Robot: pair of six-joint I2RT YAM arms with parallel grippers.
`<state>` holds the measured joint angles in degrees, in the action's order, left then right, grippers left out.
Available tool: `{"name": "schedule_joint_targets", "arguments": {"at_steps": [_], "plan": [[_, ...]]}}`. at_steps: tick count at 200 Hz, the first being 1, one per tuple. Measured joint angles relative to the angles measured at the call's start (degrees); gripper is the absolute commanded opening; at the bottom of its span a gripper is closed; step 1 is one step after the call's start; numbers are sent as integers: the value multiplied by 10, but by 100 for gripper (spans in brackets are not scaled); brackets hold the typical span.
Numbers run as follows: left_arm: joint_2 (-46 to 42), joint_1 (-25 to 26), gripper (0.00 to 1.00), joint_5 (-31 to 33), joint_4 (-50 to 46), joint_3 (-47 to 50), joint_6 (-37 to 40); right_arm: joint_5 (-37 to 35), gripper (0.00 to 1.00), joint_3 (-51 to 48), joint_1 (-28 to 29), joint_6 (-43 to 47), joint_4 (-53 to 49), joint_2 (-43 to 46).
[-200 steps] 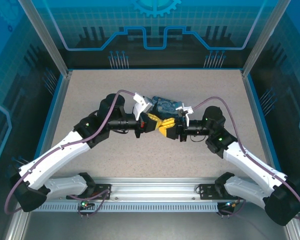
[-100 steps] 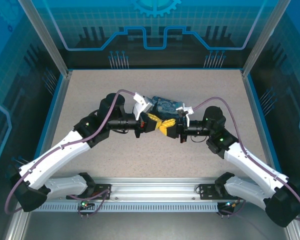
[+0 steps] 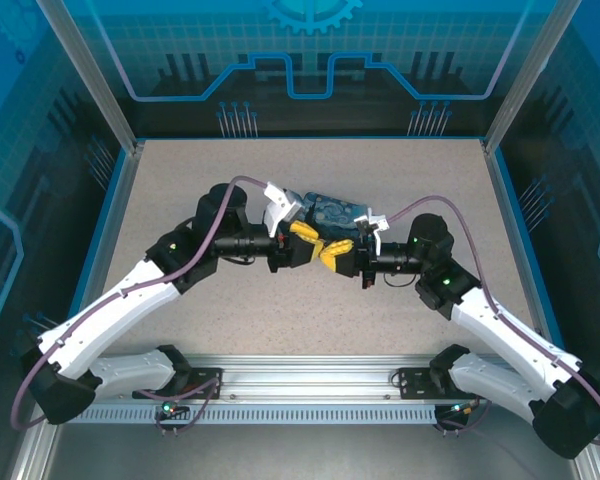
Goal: Unlock the padlock with the key
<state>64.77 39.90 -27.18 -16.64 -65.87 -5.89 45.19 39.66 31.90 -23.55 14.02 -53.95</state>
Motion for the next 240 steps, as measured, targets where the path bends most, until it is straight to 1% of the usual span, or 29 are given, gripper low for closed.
{"name": "schedule_joint_targets", "arguments": {"at_steps": [21,49,75,104,127,145,169,200,240], "plan": [[-4,-23,59,3,7,0,-13,-15,0,0,-1,8,-28,4],[-37,-70,64,3,47,32,-47,-44,0,-14,-10,1,-38,4],[-64,-111,67,3,97,102,-86,-77,0,-43,-40,-22,-33,-9],[-48,-128,68,3,163,201,-122,-121,0,-71,-80,-59,-24,-69],[-6,-128,68,13,209,267,-137,-149,0,-82,-99,-78,-6,-123],[29,-120,70,50,231,296,-128,-163,0,-82,-108,-94,18,-162],[66,-83,71,120,256,300,-90,-177,0,-73,-113,-108,41,-205],[130,-52,72,181,322,300,-57,-179,0,-28,-127,-125,70,-273],[228,-26,73,218,403,300,-28,-172,0,60,-144,-147,96,-388]]}}
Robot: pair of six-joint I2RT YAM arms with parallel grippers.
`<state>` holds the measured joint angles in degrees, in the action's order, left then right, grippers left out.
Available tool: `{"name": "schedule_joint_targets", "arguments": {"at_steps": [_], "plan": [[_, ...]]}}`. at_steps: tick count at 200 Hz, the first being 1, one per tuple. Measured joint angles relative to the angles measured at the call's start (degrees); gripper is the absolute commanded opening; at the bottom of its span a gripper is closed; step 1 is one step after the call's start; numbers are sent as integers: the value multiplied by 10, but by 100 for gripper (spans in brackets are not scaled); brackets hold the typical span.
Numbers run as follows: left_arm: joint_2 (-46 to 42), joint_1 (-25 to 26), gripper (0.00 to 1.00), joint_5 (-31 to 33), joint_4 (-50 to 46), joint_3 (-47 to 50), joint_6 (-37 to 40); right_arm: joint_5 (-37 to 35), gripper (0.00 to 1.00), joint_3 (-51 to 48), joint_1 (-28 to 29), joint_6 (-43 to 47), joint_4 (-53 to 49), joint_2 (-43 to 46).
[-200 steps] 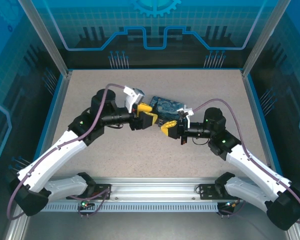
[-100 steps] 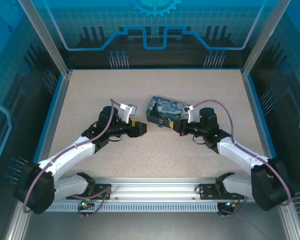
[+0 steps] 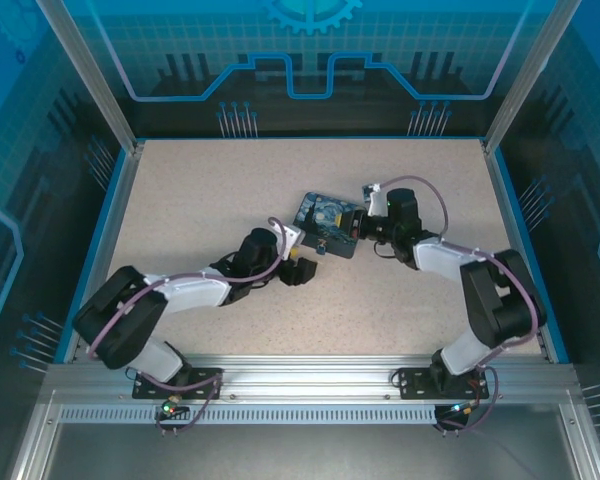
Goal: Unlock the padlock with the key
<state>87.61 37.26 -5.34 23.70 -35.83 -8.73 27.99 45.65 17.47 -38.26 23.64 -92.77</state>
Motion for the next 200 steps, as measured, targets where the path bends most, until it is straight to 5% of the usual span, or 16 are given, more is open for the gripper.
{"name": "schedule_joint_targets", "arguments": {"at_steps": [106,200], "plan": [[88,14,75,35,89,-4,23,9,0,169,5,3,-64,-161],[101,14,75,43,117,-4,29,-18,0,170,41,25,-109,-156]]}}
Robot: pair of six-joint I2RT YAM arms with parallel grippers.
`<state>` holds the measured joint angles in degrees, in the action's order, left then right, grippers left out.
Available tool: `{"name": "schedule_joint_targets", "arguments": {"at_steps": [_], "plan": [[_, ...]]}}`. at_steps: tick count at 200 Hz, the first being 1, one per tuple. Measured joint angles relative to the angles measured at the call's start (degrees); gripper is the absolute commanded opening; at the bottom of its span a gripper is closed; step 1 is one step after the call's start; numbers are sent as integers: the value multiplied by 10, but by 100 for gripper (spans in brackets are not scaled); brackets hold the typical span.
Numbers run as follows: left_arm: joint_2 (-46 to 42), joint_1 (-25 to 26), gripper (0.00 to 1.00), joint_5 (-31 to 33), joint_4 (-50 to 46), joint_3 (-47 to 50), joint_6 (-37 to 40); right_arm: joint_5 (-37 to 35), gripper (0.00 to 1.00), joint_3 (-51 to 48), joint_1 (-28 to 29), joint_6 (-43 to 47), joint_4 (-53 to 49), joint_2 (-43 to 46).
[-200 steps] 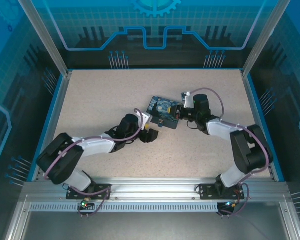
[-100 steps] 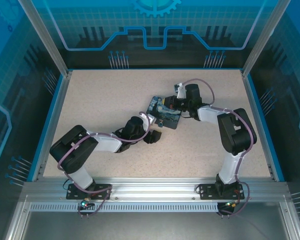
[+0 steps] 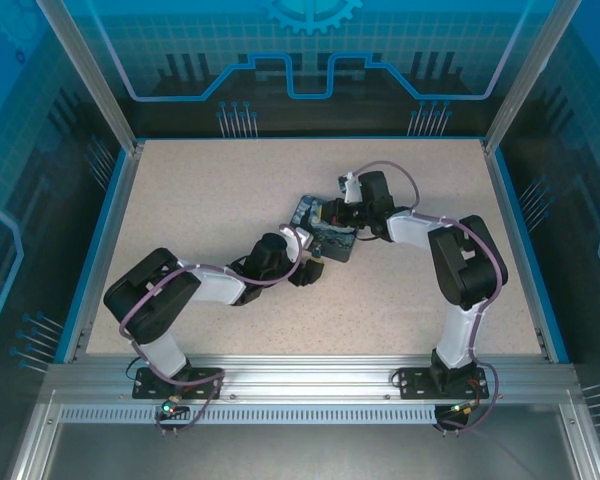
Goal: Unlock the padlock with the key
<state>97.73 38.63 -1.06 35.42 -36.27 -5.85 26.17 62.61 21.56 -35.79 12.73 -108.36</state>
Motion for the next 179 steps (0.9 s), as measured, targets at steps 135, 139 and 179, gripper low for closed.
{"name": "schedule_joint_targets", "arguments": {"at_steps": [135,139,179], "plan": [[78,24,68,105,113,39,14,-20,0,-32,24,-19,31,17],[81,24,68,107,119,40,15,-20,0,-32,24,-19,31,17],[113,24,66,98,186,45,22,-20,0,-32,26,-19,32,17]]}}
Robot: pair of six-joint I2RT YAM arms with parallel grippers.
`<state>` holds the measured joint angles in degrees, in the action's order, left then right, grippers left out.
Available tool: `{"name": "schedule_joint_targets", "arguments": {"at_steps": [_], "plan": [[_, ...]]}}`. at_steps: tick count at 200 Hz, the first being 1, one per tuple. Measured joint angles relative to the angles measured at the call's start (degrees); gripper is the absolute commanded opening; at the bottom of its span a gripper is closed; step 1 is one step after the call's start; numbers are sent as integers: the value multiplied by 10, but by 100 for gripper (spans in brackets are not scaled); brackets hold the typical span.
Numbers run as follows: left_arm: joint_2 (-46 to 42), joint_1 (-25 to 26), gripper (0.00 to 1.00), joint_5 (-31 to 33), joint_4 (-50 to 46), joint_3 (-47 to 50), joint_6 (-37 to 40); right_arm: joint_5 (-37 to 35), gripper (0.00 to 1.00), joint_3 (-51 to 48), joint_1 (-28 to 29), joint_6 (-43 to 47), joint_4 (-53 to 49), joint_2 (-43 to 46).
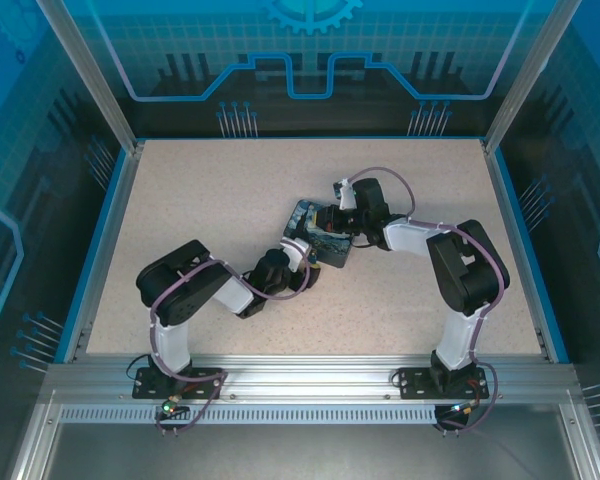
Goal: Unlock the padlock with the key
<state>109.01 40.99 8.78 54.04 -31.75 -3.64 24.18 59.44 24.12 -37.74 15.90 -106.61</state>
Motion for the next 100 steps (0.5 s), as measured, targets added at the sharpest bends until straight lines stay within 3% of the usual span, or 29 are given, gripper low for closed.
{"name": "schedule_joint_targets", "arguments": {"at_steps": [62,100], "plan": [[16,0,54,-66,32,0,10,0,0,0,3,0,0,0],[26,-27,45,-133,64,1,3,0,0,0,4,0,0,0]]}}
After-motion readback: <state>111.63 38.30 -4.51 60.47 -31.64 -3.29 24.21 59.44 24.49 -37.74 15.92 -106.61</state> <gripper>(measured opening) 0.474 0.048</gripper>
